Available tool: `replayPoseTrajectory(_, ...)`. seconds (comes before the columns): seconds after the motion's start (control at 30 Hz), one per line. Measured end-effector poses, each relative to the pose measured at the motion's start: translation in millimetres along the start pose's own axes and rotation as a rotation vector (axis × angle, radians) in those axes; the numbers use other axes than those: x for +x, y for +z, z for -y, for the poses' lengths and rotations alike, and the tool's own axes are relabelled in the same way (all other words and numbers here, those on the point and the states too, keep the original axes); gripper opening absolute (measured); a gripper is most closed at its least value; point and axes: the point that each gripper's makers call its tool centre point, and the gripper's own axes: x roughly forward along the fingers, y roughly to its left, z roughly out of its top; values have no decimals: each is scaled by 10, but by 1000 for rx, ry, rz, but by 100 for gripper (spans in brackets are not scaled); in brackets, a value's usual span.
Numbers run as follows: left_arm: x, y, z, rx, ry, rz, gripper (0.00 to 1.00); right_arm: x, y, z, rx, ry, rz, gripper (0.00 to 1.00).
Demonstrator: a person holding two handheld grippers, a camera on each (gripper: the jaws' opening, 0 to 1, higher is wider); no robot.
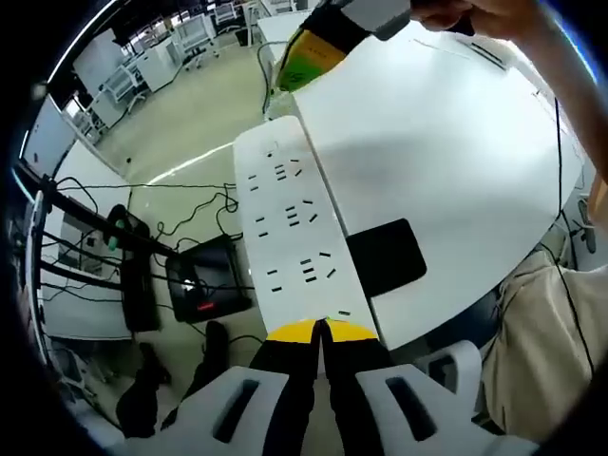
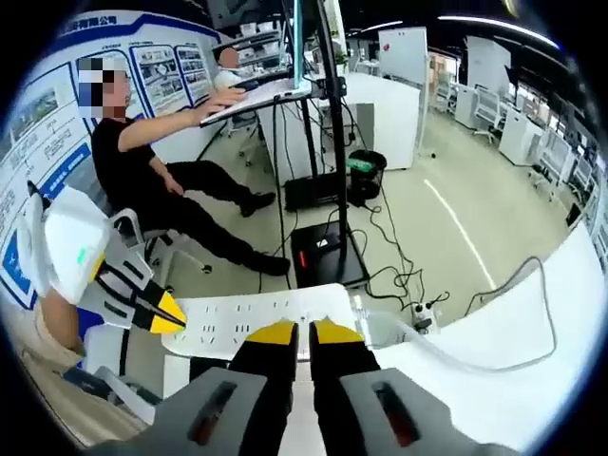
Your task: Pick up the power strip scattered on the table, fix it on the side mounting bracket of the table, and press the switch
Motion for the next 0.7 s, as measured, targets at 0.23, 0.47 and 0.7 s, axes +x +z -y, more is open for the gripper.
replayPoseTrajectory(0.23,-6,14,-29,-1,1,-1,7,-352,-78,-88,-37,-38,43,8)
replayPoseTrajectory(0.47,-10,18,-52,-11,-7,22,7,-697,-61,-74,-54,-72,101,11)
replayPoseTrajectory(0.7,-31,1,-43,-7,5,47,7,-988,-35,-37,-69,-97,174,13)
